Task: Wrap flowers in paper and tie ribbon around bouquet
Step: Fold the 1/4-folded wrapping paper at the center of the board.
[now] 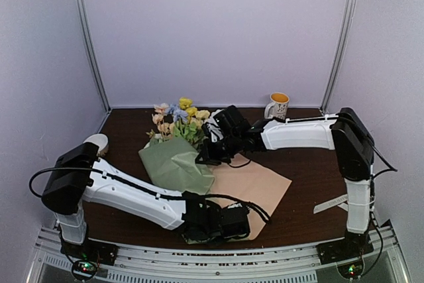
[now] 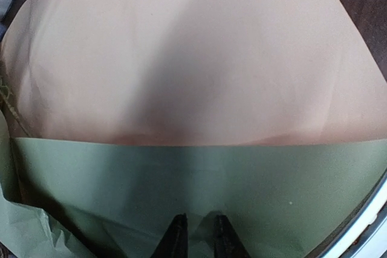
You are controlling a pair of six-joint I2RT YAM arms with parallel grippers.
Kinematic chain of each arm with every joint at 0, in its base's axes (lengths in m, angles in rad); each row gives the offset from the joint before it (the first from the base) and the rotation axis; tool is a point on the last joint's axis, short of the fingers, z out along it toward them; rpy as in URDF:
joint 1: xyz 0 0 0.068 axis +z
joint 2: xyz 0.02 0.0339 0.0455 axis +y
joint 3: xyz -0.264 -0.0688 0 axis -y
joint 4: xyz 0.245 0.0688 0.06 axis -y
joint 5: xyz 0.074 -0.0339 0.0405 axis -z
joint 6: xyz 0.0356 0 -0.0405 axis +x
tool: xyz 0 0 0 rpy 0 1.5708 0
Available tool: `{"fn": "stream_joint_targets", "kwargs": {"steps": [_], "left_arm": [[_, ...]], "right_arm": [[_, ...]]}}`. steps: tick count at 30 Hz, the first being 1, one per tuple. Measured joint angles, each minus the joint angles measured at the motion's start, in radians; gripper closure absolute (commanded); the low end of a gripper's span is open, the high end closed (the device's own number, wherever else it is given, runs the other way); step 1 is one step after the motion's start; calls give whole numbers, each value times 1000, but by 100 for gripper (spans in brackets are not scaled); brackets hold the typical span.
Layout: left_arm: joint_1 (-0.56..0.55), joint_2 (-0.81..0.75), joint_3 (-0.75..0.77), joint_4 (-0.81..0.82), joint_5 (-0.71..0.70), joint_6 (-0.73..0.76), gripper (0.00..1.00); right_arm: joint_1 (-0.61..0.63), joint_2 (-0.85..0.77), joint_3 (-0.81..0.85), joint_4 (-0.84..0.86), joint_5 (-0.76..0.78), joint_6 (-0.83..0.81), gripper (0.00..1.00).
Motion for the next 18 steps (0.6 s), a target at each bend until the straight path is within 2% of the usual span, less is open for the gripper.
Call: {"fn": "stream_joint_targets", "kwargs": {"steps": [6,14,18], "left_arm": [[0,0,-14,48,55,38,75],[0,-9,2,59,83,106,53],[2,-104,19,63,104,158,52]], "right_arm": [[-13,94,23,-9,5,-44,100],[-35,137,60,-30,16,-93,99],[-35,137,65,-31,15,-95,99]]}}
